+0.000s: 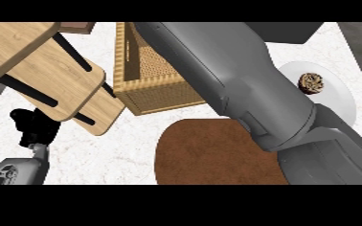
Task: Pick the can from the cutting board and place it in the basket
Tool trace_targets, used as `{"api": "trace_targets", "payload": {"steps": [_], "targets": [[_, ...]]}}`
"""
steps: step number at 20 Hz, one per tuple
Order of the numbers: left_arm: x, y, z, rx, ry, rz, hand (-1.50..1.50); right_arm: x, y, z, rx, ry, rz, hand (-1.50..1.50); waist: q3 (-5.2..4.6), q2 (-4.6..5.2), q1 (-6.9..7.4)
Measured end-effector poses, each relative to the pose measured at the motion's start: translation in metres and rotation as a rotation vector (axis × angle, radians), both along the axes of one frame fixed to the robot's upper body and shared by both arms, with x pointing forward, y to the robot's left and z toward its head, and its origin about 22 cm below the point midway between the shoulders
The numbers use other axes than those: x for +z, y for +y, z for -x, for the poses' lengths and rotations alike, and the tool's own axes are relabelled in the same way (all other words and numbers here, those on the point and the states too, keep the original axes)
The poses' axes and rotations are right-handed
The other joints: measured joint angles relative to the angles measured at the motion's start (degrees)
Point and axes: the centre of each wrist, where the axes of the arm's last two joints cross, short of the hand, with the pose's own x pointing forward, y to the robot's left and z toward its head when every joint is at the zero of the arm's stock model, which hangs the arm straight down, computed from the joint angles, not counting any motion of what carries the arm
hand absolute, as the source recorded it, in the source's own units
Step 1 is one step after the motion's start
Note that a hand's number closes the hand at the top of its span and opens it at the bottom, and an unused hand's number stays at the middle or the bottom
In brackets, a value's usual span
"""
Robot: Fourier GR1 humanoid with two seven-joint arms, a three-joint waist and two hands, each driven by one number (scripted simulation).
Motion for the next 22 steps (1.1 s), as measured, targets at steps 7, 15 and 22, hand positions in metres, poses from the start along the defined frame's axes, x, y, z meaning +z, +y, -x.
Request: {"api": "trace_targets", "payload": {"steps": [7,15,22], "targets": [[0.001,0.0,0.002,0.019,0.006,-0.001,0.0,-0.031,-0.01,-0.011,0.0,0.058,-0.008,1.5,-0.01,0.03,-0.23],[0.002,0.0,0.002,0.037,0.006,0.0,0.0,-0.07,-0.032,-0.022,-0.011,0.106,-0.188,-1.5,0.09,0.14,-0.68],[0.0,0.002,0.005,0.04,0.007,0.005,0.0,-0.098,-0.041,-0.022,0.002,-0.016,-0.301,-1.5,0.06,0.02,-0.86]]}}
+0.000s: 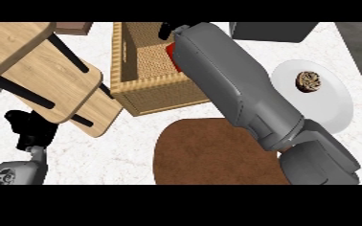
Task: Pick the can from the cutting board and place it in the basket
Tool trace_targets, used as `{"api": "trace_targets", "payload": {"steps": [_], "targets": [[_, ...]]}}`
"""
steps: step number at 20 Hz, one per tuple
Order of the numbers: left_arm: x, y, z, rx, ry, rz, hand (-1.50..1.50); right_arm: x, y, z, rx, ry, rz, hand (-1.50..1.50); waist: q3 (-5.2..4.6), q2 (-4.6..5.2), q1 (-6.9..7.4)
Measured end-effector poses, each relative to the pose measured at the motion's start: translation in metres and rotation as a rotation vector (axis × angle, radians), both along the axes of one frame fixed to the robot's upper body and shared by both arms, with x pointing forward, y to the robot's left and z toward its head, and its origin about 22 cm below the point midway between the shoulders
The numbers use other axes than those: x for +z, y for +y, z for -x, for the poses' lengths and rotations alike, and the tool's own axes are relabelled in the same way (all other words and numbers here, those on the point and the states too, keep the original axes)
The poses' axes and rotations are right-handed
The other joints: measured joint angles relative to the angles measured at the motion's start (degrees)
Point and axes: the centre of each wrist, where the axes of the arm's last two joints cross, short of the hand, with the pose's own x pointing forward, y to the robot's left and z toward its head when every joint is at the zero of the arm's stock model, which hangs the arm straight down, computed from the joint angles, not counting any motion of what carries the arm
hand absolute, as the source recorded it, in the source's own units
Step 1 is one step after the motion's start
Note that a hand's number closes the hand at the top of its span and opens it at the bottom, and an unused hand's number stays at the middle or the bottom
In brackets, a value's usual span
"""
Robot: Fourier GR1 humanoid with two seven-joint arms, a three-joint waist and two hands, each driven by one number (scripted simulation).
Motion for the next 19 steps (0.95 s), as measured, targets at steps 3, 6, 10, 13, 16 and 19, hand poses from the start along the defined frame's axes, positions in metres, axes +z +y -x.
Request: {"api": "trace_targets", "payload": {"steps": [3,6,10,13,16,19], "targets": [[-0.001,0.003,0.003,0.012,0.003,-0.004,0.0,-0.006,-0.001,0.001,-0.01,-0.099,-0.031,-1.5,0.01,-0.19,-0.57],[-0.003,0.007,0.007,0.022,0.01,0.001,0.0,-0.004,0.001,0.001,-0.032,-0.2,-0.05,-1.5,0.04,-0.52,-1.41],[-0.005,0.013,0.013,0.05,0.018,0.001,0.0,-0.005,-0.001,0.0,-0.074,-0.286,-0.089,-1.5,0.09,-1.05,-2.95],[-0.008,0.02,0.021,0.077,0.022,0.001,0.0,-0.002,-0.007,-0.003,-0.115,-0.307,-0.136,-1.5,0.18,-1.54,-4.51],[-0.012,0.028,0.031,0.113,0.031,0.004,0.0,-0.01,-0.015,-0.003,-0.14,-0.309,-0.179,-1.5,0.3,-2.23,-6.43],[-0.014,0.035,0.039,0.138,0.035,0.003,0.0,-0.019,-0.025,-0.002,-0.16,-0.307,-0.215,-1.5,0.42,-2.68,-8.03]]}}
